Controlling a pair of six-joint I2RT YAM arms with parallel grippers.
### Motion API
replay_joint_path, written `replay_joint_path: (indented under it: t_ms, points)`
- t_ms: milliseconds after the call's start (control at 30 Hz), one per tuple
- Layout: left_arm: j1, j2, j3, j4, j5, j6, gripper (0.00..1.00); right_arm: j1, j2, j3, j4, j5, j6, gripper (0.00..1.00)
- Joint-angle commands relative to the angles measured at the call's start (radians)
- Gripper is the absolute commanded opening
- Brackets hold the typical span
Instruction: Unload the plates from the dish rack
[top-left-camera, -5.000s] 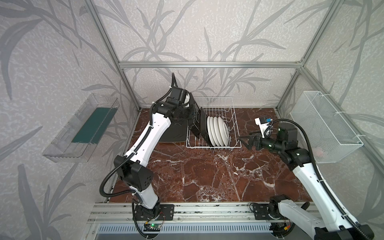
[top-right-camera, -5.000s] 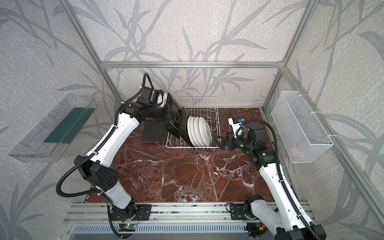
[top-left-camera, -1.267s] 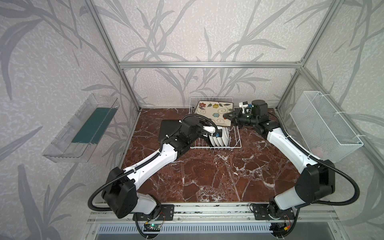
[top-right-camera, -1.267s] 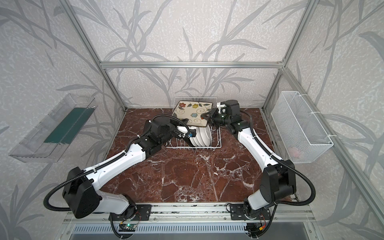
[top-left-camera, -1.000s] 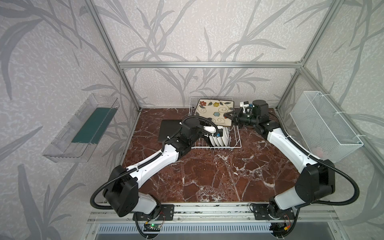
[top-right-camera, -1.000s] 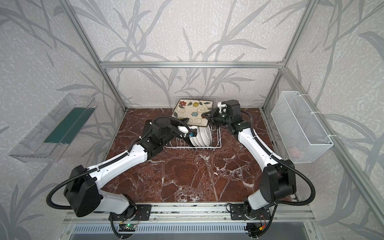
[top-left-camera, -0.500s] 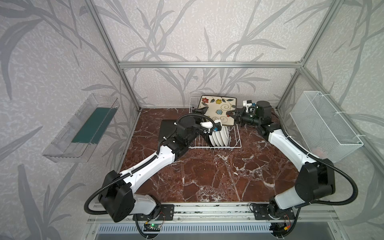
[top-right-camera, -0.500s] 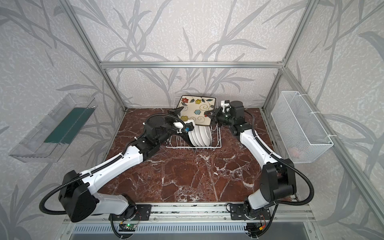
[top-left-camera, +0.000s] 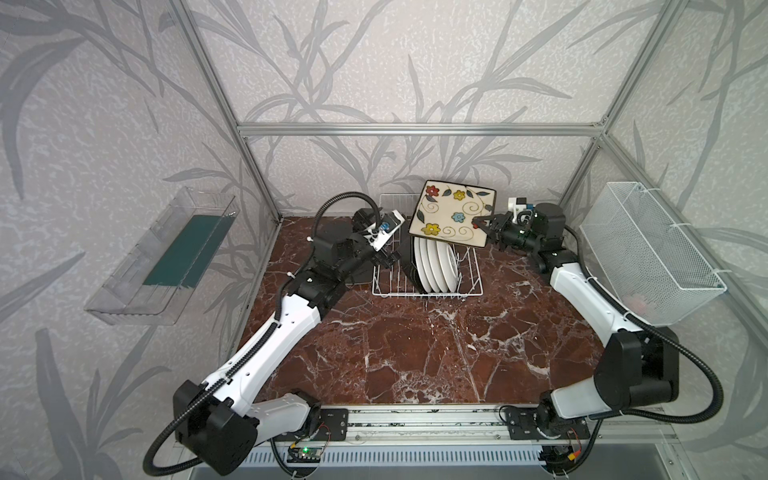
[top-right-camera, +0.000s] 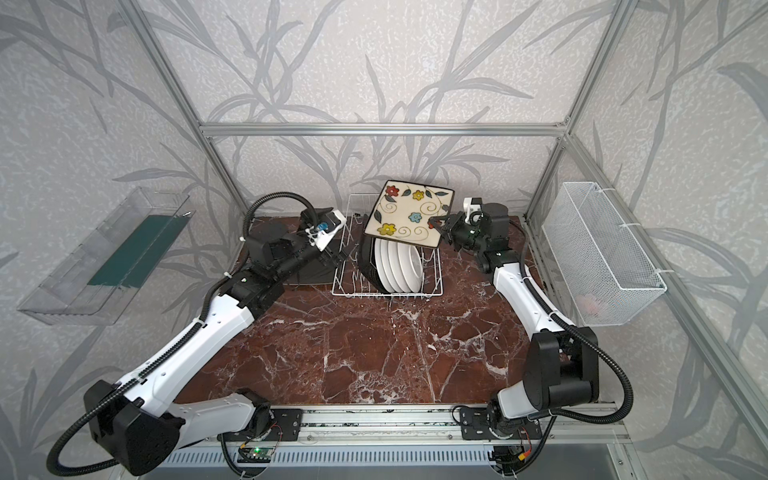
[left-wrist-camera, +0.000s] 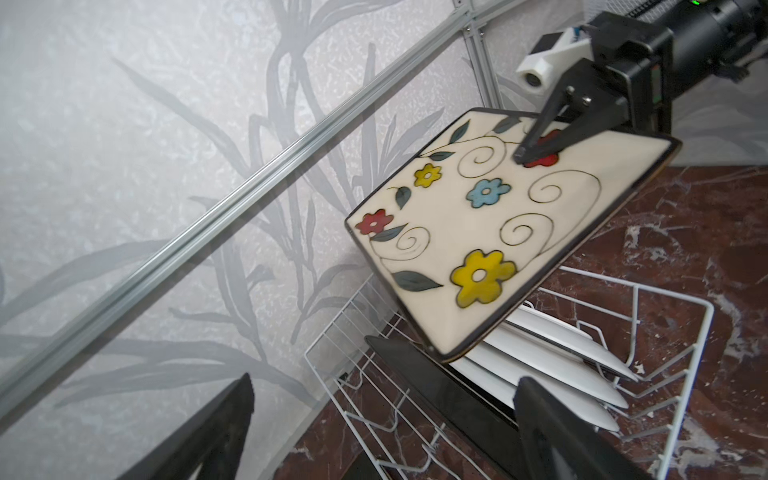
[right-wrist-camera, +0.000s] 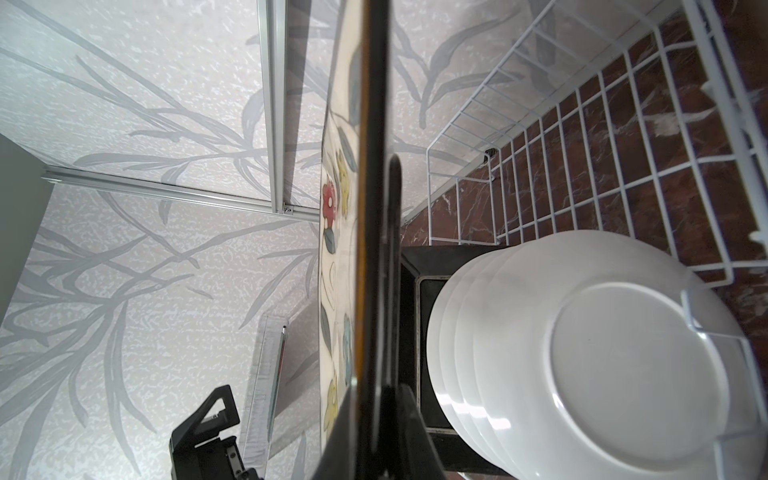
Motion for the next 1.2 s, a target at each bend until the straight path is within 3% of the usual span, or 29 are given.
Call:
replay_joint_path:
  t_ms: [0,267,600,767,933,1167]
  points:
    - [0.039,0.012,0.125,-0.178,0.132,-0.268,0.99,-0.004,-0.111,0.027,0.142,-0.075,-0.105,0.00]
    - [0.128,0.133,0.242,-0.261,0.404,-0.531,0.99,-0.013,-0.156,-0.058,0.250,-0.117,-0.203,0.00]
    - [0.133,0.296,0.257,-0.133,0.606,-0.722,0.96,-0.011,-0.174,-0.123,0.403,-0.183,-0.209,0.00]
    - [0.117,0.343,0.261,-0.070,0.659,-0.777,0.95,-0.007,-0.163,-0.142,0.461,-0.193,-0.189,0.00]
    - [0.073,0.380,0.297,-0.124,0.653,-0.740,0.91,0.006,-0.142,-0.149,0.515,-0.204,-0.182,0.00]
    - [0.056,0.410,0.297,-0.069,0.663,-0.779,0.79,0.029,-0.113,-0.154,0.568,-0.212,-0.185,0.00]
